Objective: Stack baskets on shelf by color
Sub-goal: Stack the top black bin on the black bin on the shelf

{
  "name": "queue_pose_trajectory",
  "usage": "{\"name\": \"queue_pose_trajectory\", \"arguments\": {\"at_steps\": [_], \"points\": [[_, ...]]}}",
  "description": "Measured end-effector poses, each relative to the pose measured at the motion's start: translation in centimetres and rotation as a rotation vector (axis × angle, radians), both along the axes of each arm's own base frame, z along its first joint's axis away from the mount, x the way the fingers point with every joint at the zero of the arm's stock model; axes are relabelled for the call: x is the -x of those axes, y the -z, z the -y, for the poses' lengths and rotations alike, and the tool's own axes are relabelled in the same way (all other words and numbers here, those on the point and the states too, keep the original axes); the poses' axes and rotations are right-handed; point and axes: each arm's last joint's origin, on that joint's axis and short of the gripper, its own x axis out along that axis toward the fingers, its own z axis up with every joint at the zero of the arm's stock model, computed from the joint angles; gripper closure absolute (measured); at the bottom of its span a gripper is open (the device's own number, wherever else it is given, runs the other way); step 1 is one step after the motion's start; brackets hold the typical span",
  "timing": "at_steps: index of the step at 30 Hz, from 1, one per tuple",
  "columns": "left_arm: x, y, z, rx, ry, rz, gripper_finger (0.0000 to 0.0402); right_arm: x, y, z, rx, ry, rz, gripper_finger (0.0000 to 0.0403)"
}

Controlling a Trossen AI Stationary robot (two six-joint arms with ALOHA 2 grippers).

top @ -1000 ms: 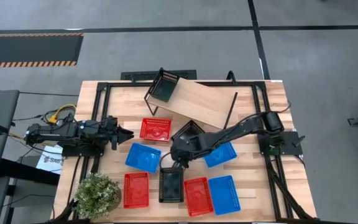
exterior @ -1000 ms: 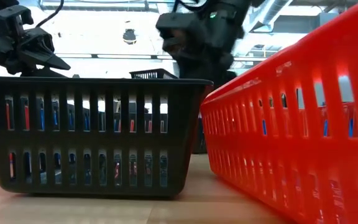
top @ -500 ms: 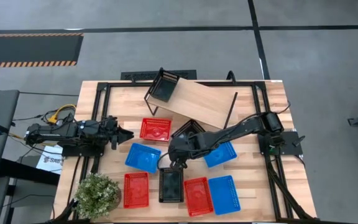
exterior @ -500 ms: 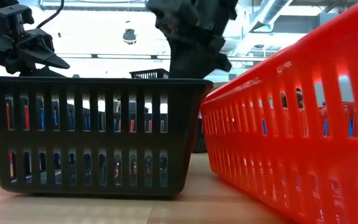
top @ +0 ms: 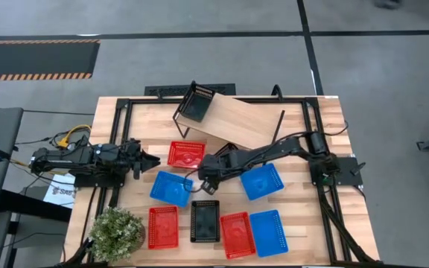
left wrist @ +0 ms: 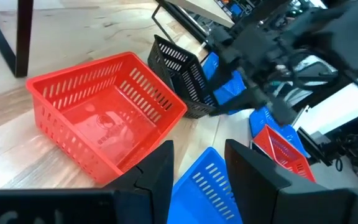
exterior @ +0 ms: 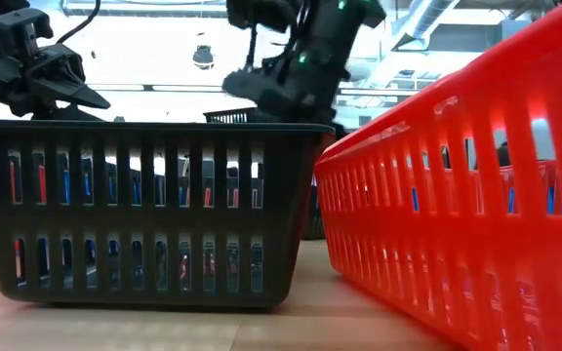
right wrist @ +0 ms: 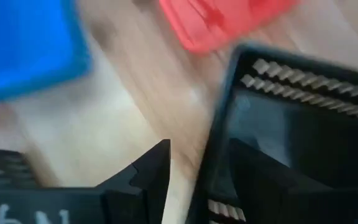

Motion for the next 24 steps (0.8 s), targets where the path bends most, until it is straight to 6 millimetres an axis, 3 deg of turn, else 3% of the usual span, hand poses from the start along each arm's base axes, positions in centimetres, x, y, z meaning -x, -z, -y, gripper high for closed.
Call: {"name": "queue_pose_trajectory", "arguments": {"at_steps": [6, 12, 19, 24], "points": [[0.0, 0.0, 0.1, 0.006, 0.02, 0.003, 0.0271, 0.0, 1.0, 0.5, -0.024, 0.002, -0.05, 0.0258], [0.0, 0.0, 0.1, -0.001, 0.023, 0.001, 0.0271, 0.0, 0.6, 0.4, -0.04, 0.004, -0.034, 0.0381], [0.0, 0.0, 0.1, -0.002, 0.023, 0.001, 0.0271, -0.1, 0.2, -0.2, -0.119, -0.011, -0.029, 0.0393], [0.0, 0.0, 0.1, -0.002, 0.023, 0.001, 0.0271, -0.7, -2.6, -1.4, -0.162, -0.053, 0.028, 0.0396]]}}
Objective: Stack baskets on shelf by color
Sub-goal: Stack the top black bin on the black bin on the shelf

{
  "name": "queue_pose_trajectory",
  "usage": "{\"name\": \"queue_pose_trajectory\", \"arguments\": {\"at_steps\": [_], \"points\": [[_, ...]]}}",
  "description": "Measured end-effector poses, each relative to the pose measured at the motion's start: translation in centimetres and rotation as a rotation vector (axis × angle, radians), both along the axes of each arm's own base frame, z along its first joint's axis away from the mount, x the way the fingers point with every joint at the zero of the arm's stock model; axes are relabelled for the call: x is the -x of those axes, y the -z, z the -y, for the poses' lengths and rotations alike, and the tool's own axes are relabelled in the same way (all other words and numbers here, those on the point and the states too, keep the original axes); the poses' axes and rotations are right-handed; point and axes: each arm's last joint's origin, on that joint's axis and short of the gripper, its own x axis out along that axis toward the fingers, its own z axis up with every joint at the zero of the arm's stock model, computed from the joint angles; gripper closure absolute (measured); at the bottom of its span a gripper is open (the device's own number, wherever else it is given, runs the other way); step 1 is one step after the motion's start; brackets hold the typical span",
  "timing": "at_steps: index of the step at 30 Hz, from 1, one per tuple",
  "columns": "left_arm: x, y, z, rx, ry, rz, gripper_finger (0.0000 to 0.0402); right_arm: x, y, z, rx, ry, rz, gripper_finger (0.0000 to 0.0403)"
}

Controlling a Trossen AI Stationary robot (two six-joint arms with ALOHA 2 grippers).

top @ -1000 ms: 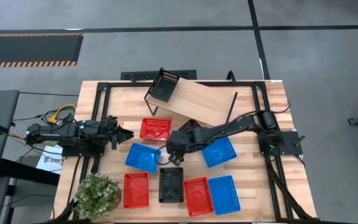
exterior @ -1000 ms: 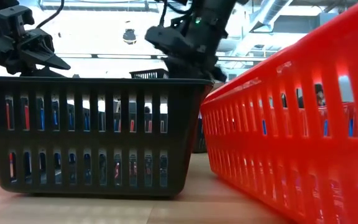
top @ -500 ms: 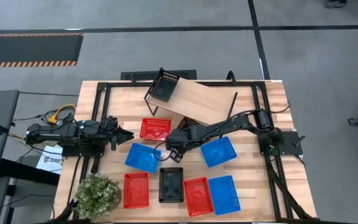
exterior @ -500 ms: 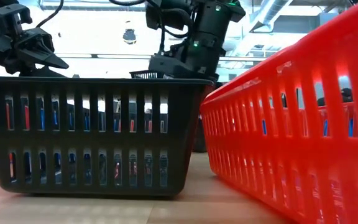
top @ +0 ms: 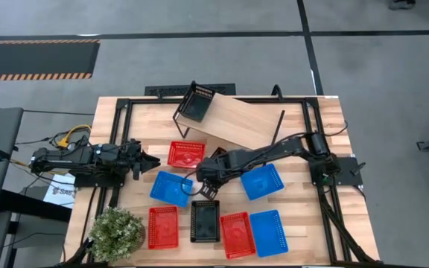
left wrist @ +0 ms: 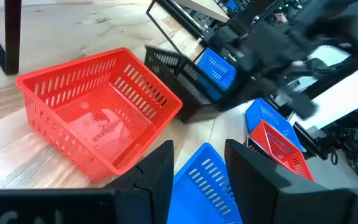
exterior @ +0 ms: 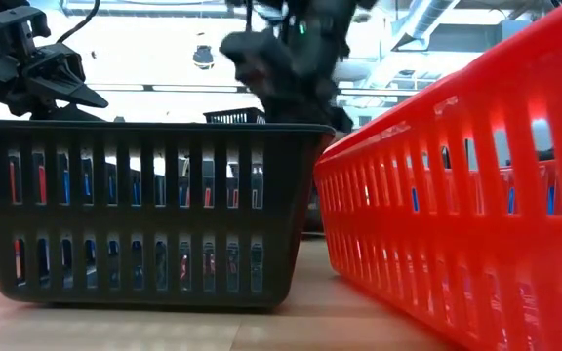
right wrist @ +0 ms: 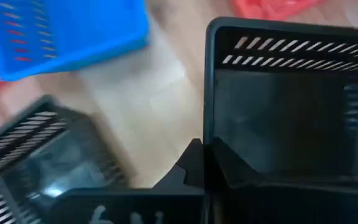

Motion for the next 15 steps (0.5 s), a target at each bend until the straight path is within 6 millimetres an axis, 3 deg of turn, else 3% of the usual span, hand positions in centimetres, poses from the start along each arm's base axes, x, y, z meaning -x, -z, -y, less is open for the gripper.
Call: {"name": "queue_pose_trajectory", "arguments": {"at_steps": [6, 15], "points": [[0.0, 0.0, 0.0, 0.0, 0.0, 0.0, 0.0271, -0.3, -4.4, -1.1, -0.081, -0.051, 0.035, 0.0399], [0.0, 0.0, 0.0, 0.0, 0.0, 0.0, 0.0271, 0.0, -12.8, -2.7, -0.178, -0.182, 0.208, 0.0401]]}}
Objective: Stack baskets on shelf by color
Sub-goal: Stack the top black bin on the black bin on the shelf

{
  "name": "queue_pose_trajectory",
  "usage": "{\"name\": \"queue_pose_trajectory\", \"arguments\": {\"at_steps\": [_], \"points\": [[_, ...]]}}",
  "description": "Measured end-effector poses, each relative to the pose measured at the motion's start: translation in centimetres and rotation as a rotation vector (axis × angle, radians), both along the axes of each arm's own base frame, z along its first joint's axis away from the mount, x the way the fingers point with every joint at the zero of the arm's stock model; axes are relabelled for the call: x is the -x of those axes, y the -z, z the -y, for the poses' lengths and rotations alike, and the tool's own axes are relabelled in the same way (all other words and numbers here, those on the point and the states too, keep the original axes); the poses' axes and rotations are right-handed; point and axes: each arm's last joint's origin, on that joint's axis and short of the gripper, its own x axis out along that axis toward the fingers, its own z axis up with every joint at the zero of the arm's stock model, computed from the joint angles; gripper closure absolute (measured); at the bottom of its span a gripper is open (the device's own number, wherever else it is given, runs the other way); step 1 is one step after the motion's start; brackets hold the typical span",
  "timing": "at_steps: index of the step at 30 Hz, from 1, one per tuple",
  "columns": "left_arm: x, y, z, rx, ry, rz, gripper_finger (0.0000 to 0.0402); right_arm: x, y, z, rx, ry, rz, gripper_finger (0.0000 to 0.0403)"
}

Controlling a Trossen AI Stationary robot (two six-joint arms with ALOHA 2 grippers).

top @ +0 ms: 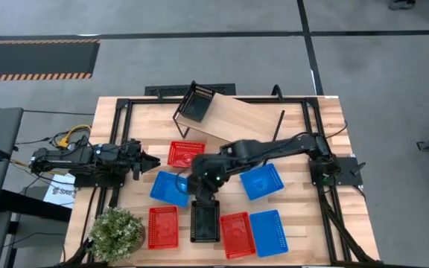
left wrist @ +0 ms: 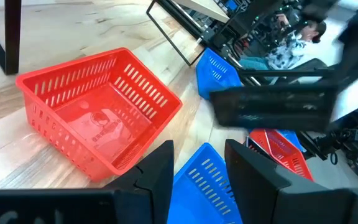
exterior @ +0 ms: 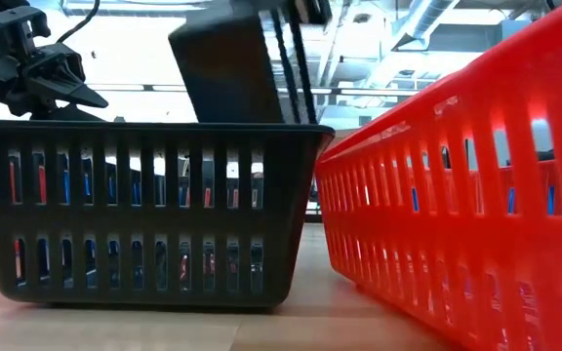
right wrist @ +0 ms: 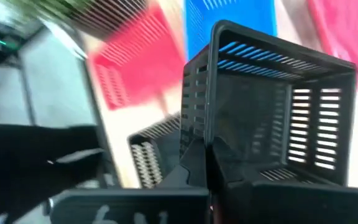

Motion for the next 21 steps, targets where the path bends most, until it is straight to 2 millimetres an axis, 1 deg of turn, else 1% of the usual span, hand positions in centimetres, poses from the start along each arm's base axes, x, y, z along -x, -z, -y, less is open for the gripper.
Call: {"name": "queue_pose_trajectory", "arguments": {"at_steps": [4, 5, 6, 8, 11, 15, 21], "points": [[0.0, 0.0, 0.0, -0.011, 0.004, -0.001, 0.0271, 0.6, -4.2, 0.2, 0.013, -0.01, 0.13, 0.0401], [0.0, 0.0, 0.0, -0.017, 0.005, -0.001, 0.0271, 0.7, -4.9, 0.4, 0.033, 0.0, 0.169, 0.0402], [0.0, 0.0, 0.0, -0.023, 0.007, -0.002, 0.0271, 0.8, -5.6, 0.7, 0.042, 0.018, 0.224, 0.0402], [0.0, 0.0, 0.0, -0.025, 0.007, -0.002, 0.0271, 1.7, -7.1, 1.3, 0.086, 0.06, 0.281, 0.0402], [0.0, 0.0, 0.0, -0.026, 0.007, -0.003, 0.0271, 2.9, -9.4, 2.8, 0.216, 0.147, 0.369, 0.0402], [0.0, 0.0, 0.0, -0.026, 0.006, -0.003, 0.0271, 3.6, -10.5, 5.1, 0.398, 0.241, 0.396, 0.0402], [0.0, 0.0, 0.0, -0.025, 0.007, -0.002, 0.0271, 3.4, -10.5, 9.5, 0.634, 0.301, 0.352, 0.0402]]}}
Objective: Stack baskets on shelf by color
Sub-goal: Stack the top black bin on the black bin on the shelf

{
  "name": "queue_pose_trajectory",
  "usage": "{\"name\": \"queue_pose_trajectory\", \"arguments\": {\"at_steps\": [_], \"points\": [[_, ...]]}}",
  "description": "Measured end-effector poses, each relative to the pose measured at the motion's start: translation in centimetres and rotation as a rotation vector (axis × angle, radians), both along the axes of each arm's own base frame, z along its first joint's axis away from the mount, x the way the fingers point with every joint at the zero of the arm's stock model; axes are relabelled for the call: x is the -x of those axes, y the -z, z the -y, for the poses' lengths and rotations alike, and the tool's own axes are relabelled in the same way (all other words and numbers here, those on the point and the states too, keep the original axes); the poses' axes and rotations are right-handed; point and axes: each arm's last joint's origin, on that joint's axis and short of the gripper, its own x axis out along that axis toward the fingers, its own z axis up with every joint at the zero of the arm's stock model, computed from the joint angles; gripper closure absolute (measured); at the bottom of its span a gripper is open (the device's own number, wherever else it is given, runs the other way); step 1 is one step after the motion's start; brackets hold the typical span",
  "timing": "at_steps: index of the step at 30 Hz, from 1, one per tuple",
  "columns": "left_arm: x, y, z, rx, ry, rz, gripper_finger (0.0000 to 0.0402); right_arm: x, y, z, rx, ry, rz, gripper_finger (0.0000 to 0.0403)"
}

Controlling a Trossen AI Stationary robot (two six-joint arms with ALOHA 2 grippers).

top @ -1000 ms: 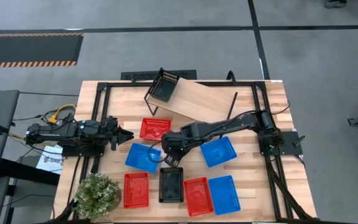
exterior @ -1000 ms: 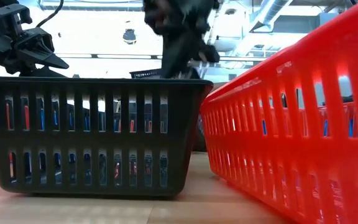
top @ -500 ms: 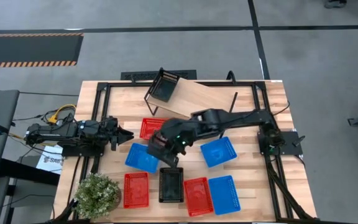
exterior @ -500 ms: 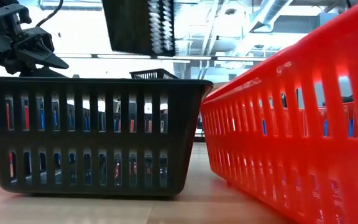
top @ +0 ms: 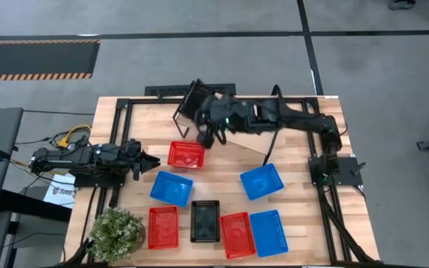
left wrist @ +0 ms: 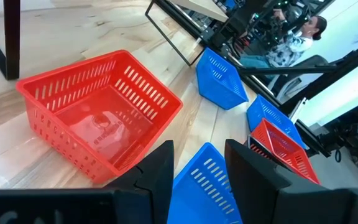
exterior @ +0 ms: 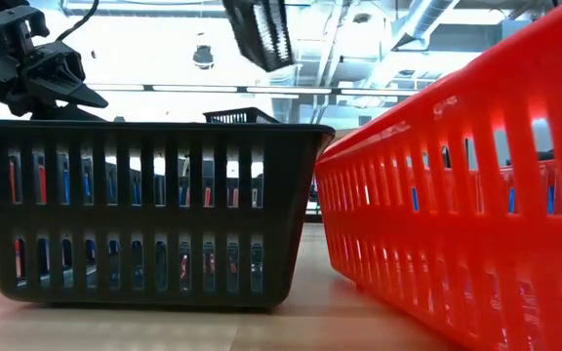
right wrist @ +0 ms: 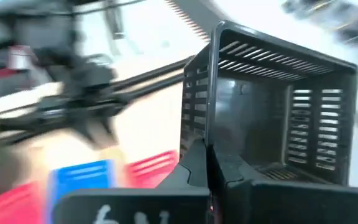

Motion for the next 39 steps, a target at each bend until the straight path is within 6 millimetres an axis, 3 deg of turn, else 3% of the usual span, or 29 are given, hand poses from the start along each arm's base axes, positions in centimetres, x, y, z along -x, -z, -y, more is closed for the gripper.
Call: {"name": "queue_pose_trajectory", "arguments": {"at_steps": [7, 15, 31, 39], "points": [[0.0, 0.0, 0.0, -0.001, -0.005, 0.0, 0.0271, -3.0, 2.0, 3.9, 0.194, 0.025, -0.053, 0.0402], [0.0, 0.1, 0.0, 0.015, -0.01, -0.008, 0.0271, -4.6, 5.5, 6.9, 0.234, 0.054, -0.202, 0.0402], [-0.1, 0.1, 0.0, 0.025, -0.015, -0.017, 0.0271, -4.4, 6.6, 7.4, 0.239, 0.039, -0.297, 0.0402], [-0.1, 0.1, 0.0, 0.025, -0.015, -0.017, 0.0271, -5.7, 9.0, 7.2, 0.246, 0.008, -0.38, 0.04]]}}
